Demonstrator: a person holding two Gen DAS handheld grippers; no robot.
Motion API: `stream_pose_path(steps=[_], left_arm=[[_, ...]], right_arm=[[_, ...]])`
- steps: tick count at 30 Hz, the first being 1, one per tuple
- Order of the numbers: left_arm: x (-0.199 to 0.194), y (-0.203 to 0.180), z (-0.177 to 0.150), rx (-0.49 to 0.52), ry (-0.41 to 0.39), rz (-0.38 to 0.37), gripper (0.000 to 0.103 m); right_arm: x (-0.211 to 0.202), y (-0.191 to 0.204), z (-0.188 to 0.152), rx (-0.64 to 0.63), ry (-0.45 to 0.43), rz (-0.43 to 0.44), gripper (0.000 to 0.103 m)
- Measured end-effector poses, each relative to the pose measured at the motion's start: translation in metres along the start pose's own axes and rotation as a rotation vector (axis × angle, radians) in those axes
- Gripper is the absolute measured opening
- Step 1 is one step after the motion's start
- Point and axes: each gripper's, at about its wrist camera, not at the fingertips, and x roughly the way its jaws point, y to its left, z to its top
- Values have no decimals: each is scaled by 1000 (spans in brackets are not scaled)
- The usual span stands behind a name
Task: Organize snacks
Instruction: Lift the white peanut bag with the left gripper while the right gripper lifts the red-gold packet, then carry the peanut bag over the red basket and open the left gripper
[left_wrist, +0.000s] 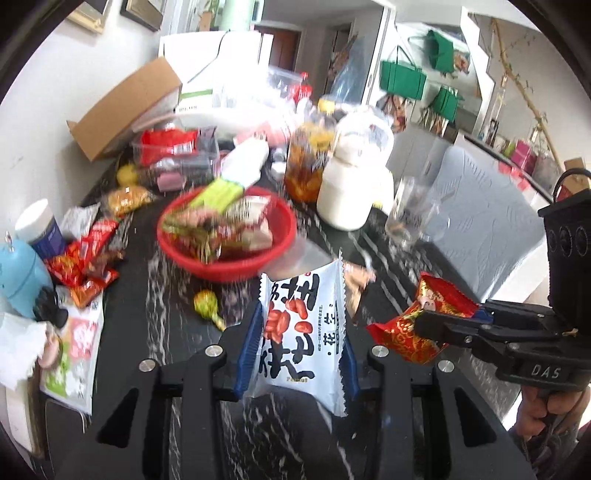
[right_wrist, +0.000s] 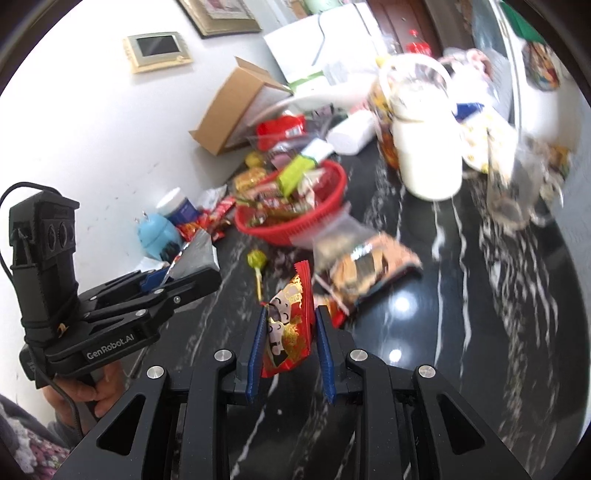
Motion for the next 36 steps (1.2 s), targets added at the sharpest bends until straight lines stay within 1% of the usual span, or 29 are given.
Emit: stream_pose_path(steps=[5,13,20,27,31,36], left_arm=[[-6,2,22,-7,-46,-14,38],[-16,10,56,5,-127,8,38],[-18,22,84,12,-184,29,38],[-5,36,108,12,-208,44,38],[7,48,125,-7,-224,45,38],[29,64,142,-30,-215,40,38]], right_arm=[[-6,9,25,-61,-43,4,26],[-7,20,61,-130,-84,-1,26],[5,22,89,-147,-114,7,26],[21,28,121,-184,-136,12,26],[35,28,138,-193,-147,5,26],[60,24,160,-202,-141,6,26]])
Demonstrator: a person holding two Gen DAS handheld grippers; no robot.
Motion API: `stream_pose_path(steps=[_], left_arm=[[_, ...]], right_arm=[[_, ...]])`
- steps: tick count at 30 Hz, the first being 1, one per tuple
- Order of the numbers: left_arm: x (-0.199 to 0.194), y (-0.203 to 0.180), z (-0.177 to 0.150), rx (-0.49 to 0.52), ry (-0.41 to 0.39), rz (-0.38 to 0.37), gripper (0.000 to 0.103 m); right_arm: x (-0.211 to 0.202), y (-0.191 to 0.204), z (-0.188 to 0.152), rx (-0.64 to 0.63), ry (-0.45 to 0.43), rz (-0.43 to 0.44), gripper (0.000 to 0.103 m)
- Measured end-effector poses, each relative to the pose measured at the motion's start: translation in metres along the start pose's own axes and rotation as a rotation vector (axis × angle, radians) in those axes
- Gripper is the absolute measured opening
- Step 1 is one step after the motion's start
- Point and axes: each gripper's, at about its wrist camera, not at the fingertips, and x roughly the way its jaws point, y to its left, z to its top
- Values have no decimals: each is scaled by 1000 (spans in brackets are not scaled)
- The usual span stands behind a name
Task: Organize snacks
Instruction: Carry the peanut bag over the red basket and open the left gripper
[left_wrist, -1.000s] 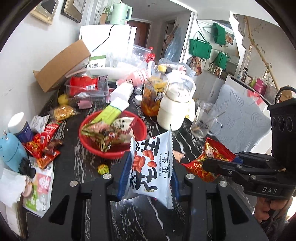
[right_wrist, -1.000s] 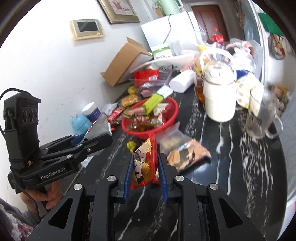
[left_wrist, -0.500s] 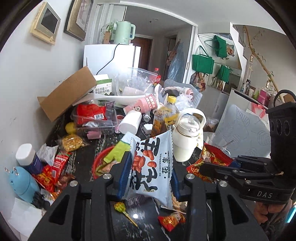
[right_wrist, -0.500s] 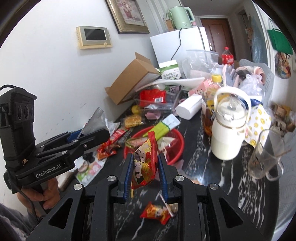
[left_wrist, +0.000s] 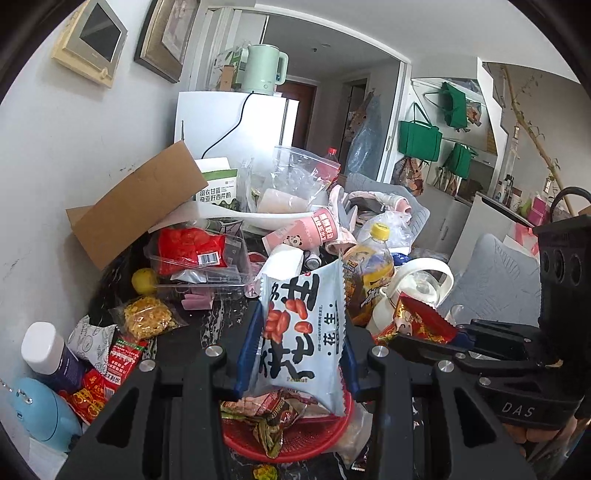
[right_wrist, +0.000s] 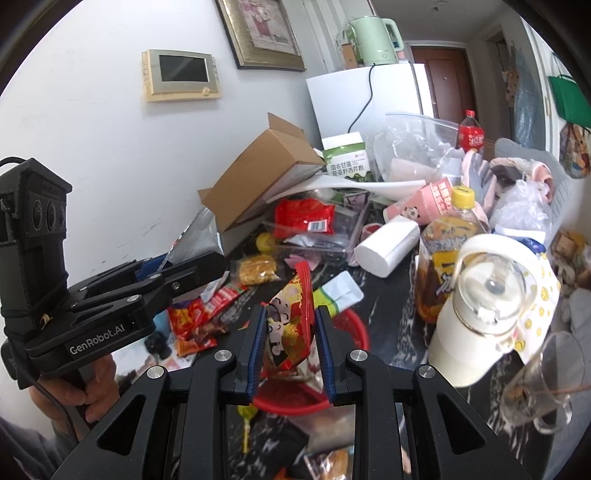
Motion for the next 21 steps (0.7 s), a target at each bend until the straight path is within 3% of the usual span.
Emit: stream_pose_path(steps=[5,13,21], left_arm=[[26,10,0,-17,31,5,38],[69,21,-19,-19,148,3,38],[96,18,-28,-8,231,-24,39]], right_arm=[[24,-6,11,-14,9,-14,26],[58,-21,15,-24,51,-54,26],[68,-34,8,-7,80,-69,26]])
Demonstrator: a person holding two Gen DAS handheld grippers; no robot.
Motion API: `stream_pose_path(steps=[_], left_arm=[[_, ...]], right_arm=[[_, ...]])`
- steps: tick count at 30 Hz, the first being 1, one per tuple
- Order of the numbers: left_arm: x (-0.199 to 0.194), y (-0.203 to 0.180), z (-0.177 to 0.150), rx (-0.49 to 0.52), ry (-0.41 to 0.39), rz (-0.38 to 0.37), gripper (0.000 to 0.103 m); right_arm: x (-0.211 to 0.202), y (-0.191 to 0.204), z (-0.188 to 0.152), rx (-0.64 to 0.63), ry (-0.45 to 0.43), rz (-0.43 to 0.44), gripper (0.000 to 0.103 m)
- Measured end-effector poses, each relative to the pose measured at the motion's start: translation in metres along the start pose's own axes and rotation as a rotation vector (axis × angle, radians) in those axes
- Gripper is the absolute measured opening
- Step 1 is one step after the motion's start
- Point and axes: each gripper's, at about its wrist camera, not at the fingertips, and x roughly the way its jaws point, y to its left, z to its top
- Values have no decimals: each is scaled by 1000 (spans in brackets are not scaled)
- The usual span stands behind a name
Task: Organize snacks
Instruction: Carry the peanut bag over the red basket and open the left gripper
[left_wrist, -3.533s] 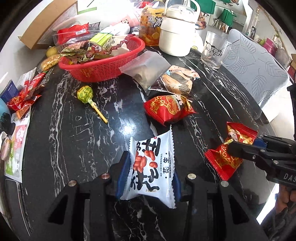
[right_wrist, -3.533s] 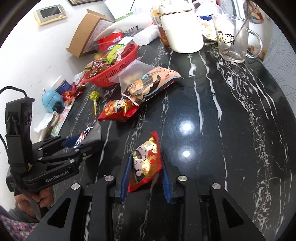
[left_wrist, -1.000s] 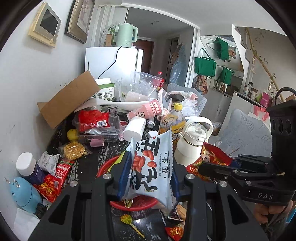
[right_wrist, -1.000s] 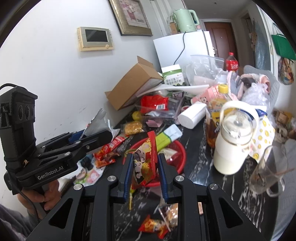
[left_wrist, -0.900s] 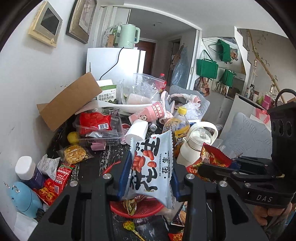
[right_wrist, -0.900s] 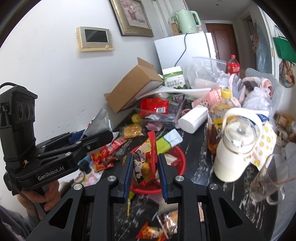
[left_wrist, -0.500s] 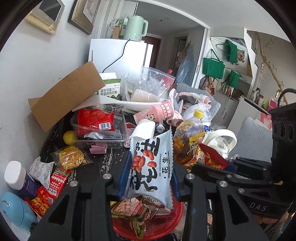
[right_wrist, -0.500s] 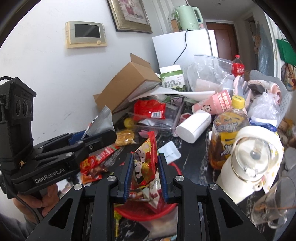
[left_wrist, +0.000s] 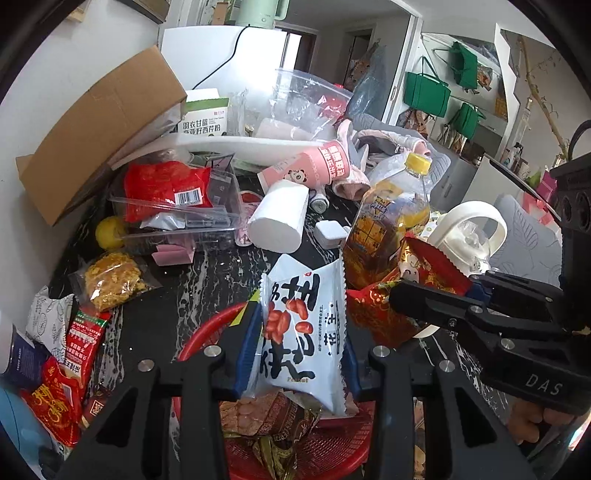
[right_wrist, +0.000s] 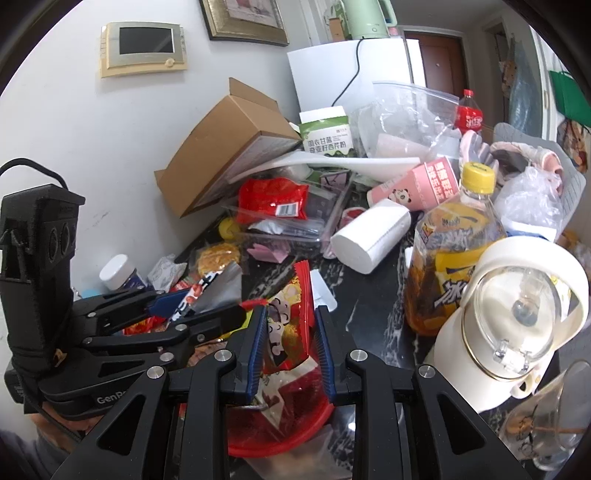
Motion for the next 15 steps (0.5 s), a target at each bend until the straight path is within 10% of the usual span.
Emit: stream_pose_path(steps=[9,15], left_arm=[[1,9,-2,-26,10,66,73],[-13,13,-1,-27,-8,92,73]], right_arm=[[7,-2,-8,6,50,0,26],[5,7,-15,10,83,10,26]])
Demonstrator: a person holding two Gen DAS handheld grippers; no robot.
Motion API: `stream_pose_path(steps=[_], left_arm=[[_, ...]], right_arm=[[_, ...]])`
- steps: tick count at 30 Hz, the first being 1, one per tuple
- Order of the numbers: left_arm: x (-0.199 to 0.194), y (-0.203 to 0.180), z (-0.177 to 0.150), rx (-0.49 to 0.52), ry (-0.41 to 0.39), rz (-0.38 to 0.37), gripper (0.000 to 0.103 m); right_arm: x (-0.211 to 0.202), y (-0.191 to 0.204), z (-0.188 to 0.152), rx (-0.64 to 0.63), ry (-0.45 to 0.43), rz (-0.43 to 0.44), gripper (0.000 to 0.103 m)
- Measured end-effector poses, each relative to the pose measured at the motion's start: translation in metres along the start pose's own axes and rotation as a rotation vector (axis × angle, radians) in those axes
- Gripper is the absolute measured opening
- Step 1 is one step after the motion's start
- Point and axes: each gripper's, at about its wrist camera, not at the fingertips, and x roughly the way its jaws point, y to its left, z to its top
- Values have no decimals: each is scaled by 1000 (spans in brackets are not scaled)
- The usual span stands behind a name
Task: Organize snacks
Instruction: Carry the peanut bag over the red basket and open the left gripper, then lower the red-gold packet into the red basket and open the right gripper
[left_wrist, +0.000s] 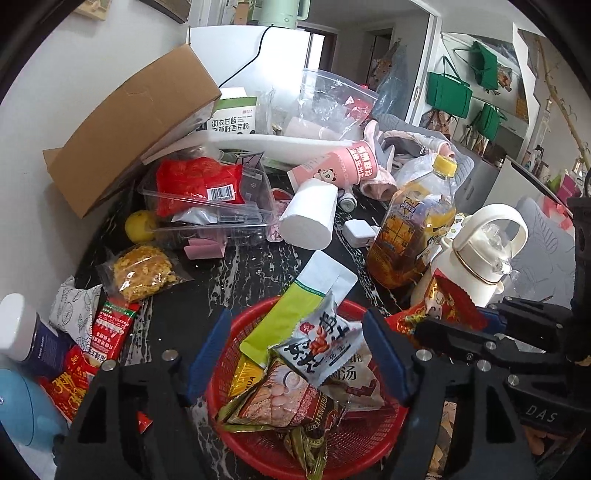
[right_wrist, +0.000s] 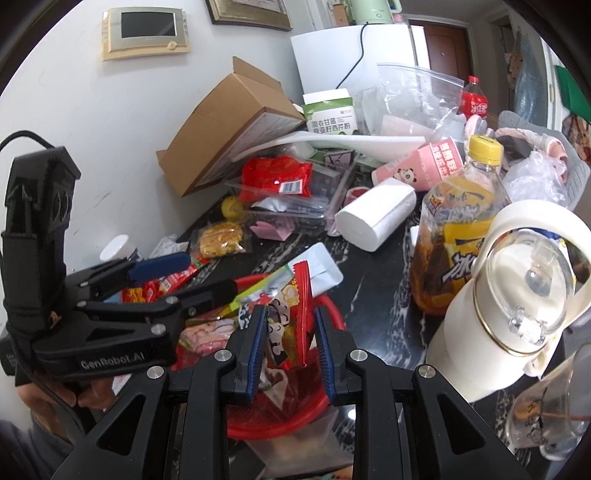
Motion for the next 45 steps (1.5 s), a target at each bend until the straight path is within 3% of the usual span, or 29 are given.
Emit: stream_pose_path(steps=[18,33,36,38,39,45], left_arm=[[-32,9,-34,-20,32,45,73],[-38,18,-57,-56,80,53,73],[-40,19,-60,-64,87,47,73],[-42,18,-62,-68,87,44,73],[-43,17,-63,-67,87,44,73],[-56,7,-65,-49,72,39,73]], right_arm=[[31,25,-54,-51,133,2,26],[47,28,-62,-62,163,29,25],[41,26,-61,-36,151,21,31],[35,24,-60,-20,136,27,54],[31,24,-60,-17,122,21,59],[14,29,-56,-32,92,-21,61]])
